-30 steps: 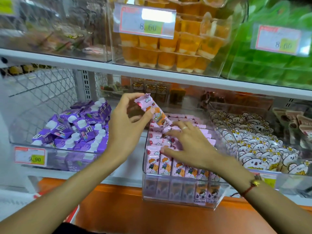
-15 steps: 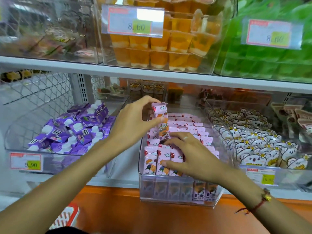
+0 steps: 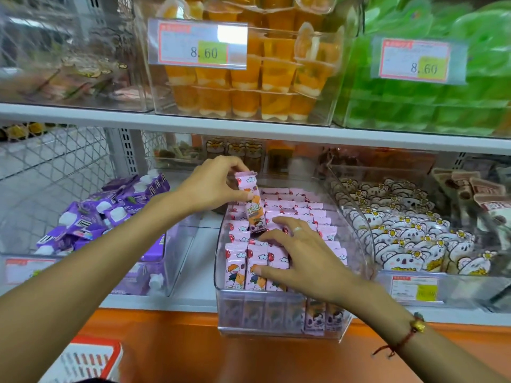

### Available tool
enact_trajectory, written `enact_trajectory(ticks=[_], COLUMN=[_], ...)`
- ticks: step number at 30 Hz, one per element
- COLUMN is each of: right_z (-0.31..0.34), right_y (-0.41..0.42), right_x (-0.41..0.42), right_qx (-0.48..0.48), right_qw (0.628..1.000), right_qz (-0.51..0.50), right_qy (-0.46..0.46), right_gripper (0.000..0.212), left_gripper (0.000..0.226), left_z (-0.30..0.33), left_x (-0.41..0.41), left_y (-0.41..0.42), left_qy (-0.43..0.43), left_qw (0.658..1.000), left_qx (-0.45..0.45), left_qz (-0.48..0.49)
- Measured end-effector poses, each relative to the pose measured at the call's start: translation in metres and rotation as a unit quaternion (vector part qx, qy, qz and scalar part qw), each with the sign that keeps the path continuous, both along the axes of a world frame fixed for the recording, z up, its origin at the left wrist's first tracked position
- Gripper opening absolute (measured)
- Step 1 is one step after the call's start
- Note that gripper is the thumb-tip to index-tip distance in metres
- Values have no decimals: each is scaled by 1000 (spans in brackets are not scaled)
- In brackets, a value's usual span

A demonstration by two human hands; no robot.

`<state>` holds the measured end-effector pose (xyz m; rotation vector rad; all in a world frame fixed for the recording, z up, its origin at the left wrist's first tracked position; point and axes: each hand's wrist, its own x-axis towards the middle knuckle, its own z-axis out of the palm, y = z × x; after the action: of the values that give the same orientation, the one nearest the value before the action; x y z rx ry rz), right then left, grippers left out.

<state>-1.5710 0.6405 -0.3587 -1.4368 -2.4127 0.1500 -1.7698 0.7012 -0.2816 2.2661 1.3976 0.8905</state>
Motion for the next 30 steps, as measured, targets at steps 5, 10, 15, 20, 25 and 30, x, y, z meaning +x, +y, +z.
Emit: enact_trajectory(ticks=[5,10,15,20,25,30], right_z=[2,2,2,8,18,15], right_y=[1,1,0,-1,-2,-5], right_x=[0,-1,-1,0,9,10], right_qx=[-2,2,4,-10,2,6], right_qw=[1000,1000,1000,999,1000,999], right_qz=[0,0,2,6,-16,-18], right_qy=[-12,-20,-19,-31,-13,-38], right_gripper=[61,62,62,67,79,71], left_gripper=[34,42,37,22,29,27], left_z=[-2,-27,-23,-15,-18,-23], left_x=[11,31,32,23,23,28], left_y=[1,13,21,11,2,-1], left_qy=[128,364,404,323,387,366], left_qw=[991,927,911,941,915,925], left_qx=[19,90,68,60,-11,-10], left_qz=[-22,6,-46,-78,-116,-96])
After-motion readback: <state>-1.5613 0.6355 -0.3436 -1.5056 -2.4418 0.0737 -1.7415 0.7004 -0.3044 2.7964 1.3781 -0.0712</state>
